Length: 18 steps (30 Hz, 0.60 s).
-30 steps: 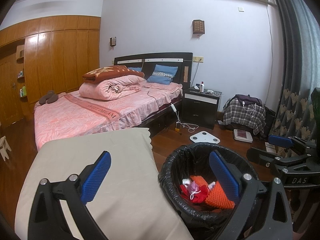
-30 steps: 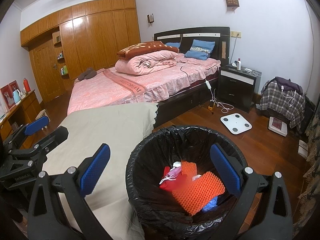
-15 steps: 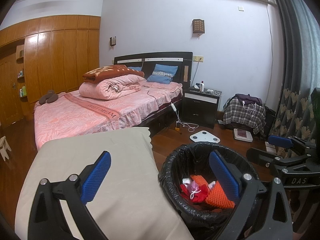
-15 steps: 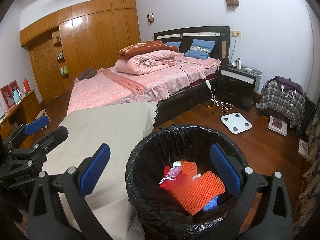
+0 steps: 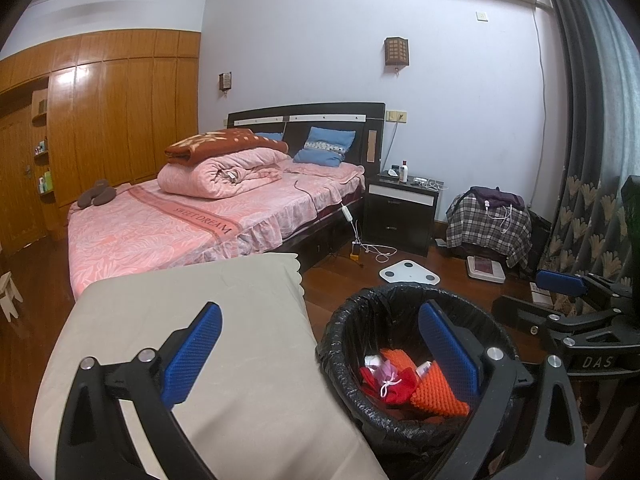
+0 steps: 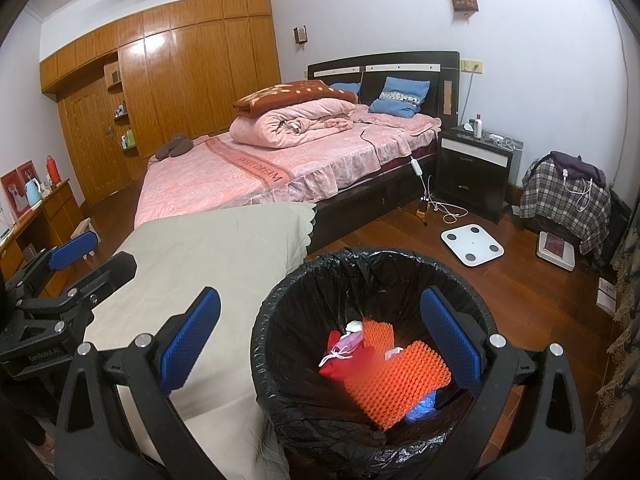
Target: Collect trash
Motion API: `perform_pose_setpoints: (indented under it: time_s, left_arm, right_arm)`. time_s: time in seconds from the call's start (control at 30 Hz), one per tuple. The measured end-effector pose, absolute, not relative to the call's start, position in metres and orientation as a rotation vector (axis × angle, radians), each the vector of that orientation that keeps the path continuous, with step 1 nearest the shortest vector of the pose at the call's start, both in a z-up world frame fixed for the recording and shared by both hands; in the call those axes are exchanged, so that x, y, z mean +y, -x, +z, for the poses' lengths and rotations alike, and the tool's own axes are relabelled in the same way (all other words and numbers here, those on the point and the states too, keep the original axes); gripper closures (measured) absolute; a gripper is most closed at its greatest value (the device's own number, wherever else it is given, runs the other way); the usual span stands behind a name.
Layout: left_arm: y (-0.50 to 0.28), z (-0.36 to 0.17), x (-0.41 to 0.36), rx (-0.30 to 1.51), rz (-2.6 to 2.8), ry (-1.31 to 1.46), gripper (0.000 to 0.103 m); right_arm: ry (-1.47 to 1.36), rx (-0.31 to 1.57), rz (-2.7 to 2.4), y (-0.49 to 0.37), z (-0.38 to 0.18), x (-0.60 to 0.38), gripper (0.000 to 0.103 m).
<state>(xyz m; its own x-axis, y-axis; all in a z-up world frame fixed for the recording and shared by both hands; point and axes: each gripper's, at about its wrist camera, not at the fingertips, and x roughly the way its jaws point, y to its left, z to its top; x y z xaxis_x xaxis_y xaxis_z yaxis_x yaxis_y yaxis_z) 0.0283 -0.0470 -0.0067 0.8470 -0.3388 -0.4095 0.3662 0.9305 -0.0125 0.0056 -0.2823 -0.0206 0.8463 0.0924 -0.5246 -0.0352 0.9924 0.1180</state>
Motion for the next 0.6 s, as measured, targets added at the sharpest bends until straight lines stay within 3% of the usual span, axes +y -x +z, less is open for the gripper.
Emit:
perform_pose_setpoints:
  time_s: [0.6]
  left_arm:
    - [-0.0288, -0.0100, -0.0441, 0.425, -0.370, -0.068, 0.006]
  right_arm:
    - [-0.106, 0.560, 0.067, -0.0061, -0.0194, -0.2811, 0.006]
